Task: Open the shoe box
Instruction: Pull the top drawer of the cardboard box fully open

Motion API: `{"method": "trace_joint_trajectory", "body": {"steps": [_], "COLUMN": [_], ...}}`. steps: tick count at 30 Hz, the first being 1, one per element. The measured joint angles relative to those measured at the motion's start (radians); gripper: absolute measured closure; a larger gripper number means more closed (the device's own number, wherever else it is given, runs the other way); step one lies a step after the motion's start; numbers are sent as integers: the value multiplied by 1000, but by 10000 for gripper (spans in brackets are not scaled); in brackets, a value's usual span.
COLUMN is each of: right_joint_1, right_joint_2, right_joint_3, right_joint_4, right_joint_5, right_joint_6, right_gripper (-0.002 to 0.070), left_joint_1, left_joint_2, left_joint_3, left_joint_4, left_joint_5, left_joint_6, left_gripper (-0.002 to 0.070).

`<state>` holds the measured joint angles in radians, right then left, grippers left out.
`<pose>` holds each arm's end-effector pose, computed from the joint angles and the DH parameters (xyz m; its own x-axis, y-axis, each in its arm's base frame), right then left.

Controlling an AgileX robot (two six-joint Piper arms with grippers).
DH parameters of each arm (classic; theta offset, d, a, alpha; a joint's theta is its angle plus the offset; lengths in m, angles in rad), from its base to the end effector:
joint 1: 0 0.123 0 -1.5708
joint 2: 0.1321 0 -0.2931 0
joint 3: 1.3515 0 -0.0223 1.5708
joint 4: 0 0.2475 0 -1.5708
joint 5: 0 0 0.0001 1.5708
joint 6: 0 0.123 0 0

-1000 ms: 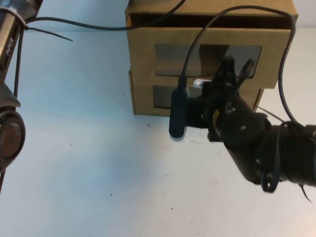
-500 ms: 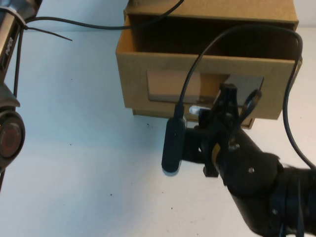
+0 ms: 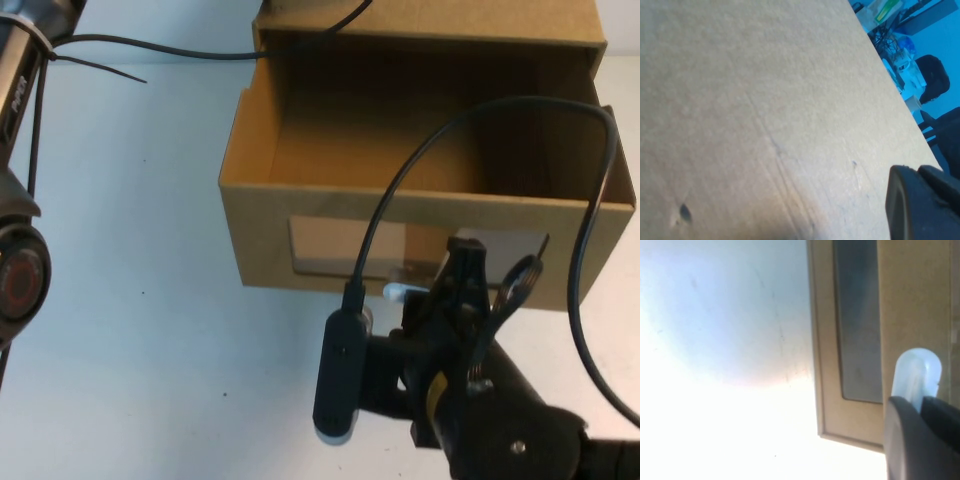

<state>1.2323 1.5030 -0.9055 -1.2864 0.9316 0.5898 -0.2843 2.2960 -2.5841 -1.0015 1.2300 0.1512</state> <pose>0.1878 0.2478 0.2541 -0.0008 -0.9652 -0.2614 -0.5053 0.2260 -0.8328 0.4571 -0.2353 0.3832 -0.7801 0.0226 -0.6253 0.5716 0.4323 -0.6974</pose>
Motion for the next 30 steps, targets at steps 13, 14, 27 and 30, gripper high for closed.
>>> {"method": "trace_joint_trajectory", "body": {"steps": [13,14,27,30], "right_joint_1": [117,126,142,142], "right_joint_2": [-5,-5,-5,-5], "right_joint_3": [2,4,6,-15], "right_joint_4": [132,138,182,200], "right_joint_5": [97,102,172,184], "right_joint_6": [-34,-34,8,10], "right_gripper": [666,666,564,420], "left_joint_1": [0,0,2,2], "left_joint_2": [0,0,0,0], "left_joint_3": [0,0,0,0], "left_joint_4": [-27,-27,-32,-32], "left_joint_5": [0,0,-4,-4], "left_joint_6": [-3,-3,-3,0], "left_gripper": [679,679,679,679]}}
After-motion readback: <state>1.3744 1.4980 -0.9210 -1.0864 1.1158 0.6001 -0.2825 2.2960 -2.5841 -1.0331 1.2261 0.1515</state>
